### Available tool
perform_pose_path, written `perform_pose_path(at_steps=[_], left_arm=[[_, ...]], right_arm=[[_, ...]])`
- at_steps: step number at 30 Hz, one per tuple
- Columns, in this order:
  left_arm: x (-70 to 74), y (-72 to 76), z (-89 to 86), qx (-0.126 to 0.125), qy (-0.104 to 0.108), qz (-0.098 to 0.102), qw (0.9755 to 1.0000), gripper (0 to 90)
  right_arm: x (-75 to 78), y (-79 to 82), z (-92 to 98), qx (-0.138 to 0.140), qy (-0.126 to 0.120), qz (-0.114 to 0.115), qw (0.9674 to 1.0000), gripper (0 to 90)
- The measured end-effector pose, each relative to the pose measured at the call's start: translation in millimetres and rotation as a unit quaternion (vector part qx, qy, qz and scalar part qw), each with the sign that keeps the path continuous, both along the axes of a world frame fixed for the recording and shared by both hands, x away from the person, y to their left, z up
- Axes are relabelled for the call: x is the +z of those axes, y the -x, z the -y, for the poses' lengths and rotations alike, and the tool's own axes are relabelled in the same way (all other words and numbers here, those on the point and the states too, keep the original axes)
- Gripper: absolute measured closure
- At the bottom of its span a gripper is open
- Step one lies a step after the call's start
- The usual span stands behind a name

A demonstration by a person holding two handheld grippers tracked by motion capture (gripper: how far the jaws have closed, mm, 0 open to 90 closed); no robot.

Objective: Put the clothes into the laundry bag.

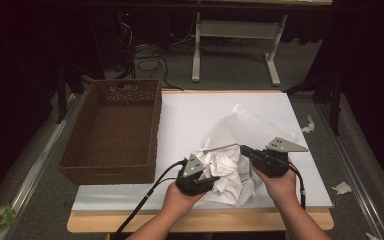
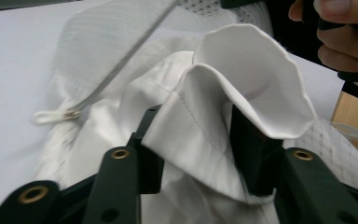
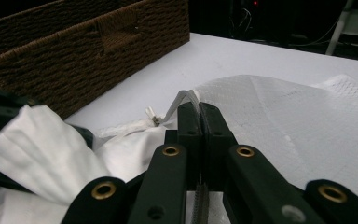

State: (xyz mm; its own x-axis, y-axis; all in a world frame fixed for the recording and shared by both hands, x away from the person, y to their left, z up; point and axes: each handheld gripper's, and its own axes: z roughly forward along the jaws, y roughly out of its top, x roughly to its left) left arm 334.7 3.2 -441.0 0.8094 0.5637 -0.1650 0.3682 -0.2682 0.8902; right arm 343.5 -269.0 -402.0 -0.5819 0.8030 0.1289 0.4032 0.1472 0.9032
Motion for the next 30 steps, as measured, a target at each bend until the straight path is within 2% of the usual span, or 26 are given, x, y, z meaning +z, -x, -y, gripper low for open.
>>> perform_pose_path(at_steps=[2, 3, 6, 8, 11, 12, 14, 15, 16, 17, 18, 19, 20, 21, 22, 23, 24, 25, 26, 27, 28, 29, 30], left_arm=[[2.1, 2.4, -16.0, 0.007, 0.010, -0.006, 0.9999, 51.5], [1.9, 5.1, -32.2, 0.009, 0.023, -0.018, 0.9995, 45.6], [-0.6, 9.3, -48.7, 0.024, 0.030, -0.023, 0.9990, 41.2], [0.7, 10.5, -53.0, 0.035, 0.036, -0.021, 0.9985, 40.8], [8.1, 16.5, -50.2, 0.036, 0.051, 0.001, 0.9981, 38.4], [8.1, 16.5, -50.2, 0.036, 0.051, 0.001, 0.9981, 37.5], [13.9, 21.7, -40.9, 0.018, 0.059, 0.014, 0.9980, 36.0], [18.3, 23.8, -25.3, -0.001, 0.059, 0.016, 0.9981, 31.7], [18.3, 23.8, -25.3, -0.001, 0.059, 0.016, 0.9981, 29.5], [19.7, 23.5, -16.8, -0.008, 0.055, 0.015, 0.9984, 28.1], [19.8, 22.0, -2.6, -0.014, 0.044, 0.017, 0.9988, 29.8], [19.0, 20.8, 2.0, -0.012, 0.041, 0.021, 0.9989, 40.6], [19.0, 20.8, 2.0, -0.012, 0.041, 0.021, 0.9989, 57.8], [17.7, 14.9, 9.3, 0.008, 0.033, 0.024, 0.9991, 70.1], [17.7, 14.9, 9.3, 0.008, 0.033, 0.024, 0.9991, 75.2], [17.2, 9.5, 12.9, 0.008, 0.030, 0.013, 0.9994, 75.2], [16.0, 0.9, 21.2, 0.008, 0.016, 0.004, 0.9998, 79.8], [15.3, -2.4, 26.2, 0.012, 0.003, 0.006, 0.9999, 80.3], [15.3, -2.4, 26.2, 0.012, 0.003, 0.006, 0.9999, 80.2], [12.4, -8.4, 36.4, 0.018, -0.015, -0.002, 0.9997, 80.1], [12.4, -8.4, 36.4, 0.018, -0.015, -0.002, 0.9997, 79.9], [8.8, -12.7, 46.4, 0.022, -0.030, -0.009, 0.9993, 79.3], [8.8, -12.7, 46.4, 0.022, -0.030, -0.009, 0.9993, 78.4]], right_arm=[[-0.6, -0.4, 0.1, 0.000, 0.001, -0.001, 1.0000, 89.2], [-1.8, -1.0, -0.3, -0.003, 0.003, -0.003, 1.0000, 89.1], [-3.4, -1.7, -0.3, -0.006, 0.004, -0.006, 1.0000, 89.0], [-3.2, -1.9, -1.2, -0.008, 0.006, -0.005, 0.9999, 89.0], [-2.3, -0.2, -3.3, -0.008, 0.008, -0.005, 0.9999, 89.0], [-2.3, -0.2, -3.3, -0.008, 0.008, -0.005, 0.9999, 89.0], [-2.4, 0.6, -4.6, -0.006, 0.010, -0.002, 0.9999, 89.0], [-2.8, 0.6, -5.0, -0.004, 0.011, -0.001, 0.9999, 89.0], [-3.0, 0.4, -5.0, -0.005, 0.011, -0.002, 0.9999, 89.0], [-3.4, 0.0, -4.6, -0.004, 0.011, -0.002, 0.9999, 89.0], [-3.8, -0.1, -4.3, -0.004, 0.010, -0.004, 0.9999, 89.0], [-3.9, 0.0, -3.8, -0.004, 0.011, -0.003, 0.9999, 89.0], [-3.9, 0.0, -3.8, -0.004, 0.011, -0.003, 0.9999, 89.0], [-3.2, 0.5, -2.5, -0.005, 0.008, -0.002, 1.0000, 89.1], [-2.8, 0.9, -1.7, -0.005, 0.006, -0.002, 1.0000, 89.0], [-2.8, 0.9, -1.7, -0.005, 0.006, -0.002, 1.0000, 89.0], [-2.4, 1.0, -0.4, -0.005, 0.001, -0.002, 1.0000, 89.1], [-2.6, 0.5, 0.3, -0.003, -0.001, 0.000, 1.0000, 89.1], [-2.4, 0.7, 0.1, -0.004, -0.002, -0.001, 1.0000, 89.1], [-1.9, 1.1, -0.1, -0.004, -0.002, -0.001, 1.0000, 89.1], [-1.4, 1.3, -0.3, -0.003, -0.002, 0.000, 1.0000, 89.1], [-0.8, 1.5, -0.4, -0.002, -0.003, 0.001, 1.0000, 89.2], [-0.8, 1.5, -0.4, -0.002, -0.003, 0.001, 1.0000, 89.2]])
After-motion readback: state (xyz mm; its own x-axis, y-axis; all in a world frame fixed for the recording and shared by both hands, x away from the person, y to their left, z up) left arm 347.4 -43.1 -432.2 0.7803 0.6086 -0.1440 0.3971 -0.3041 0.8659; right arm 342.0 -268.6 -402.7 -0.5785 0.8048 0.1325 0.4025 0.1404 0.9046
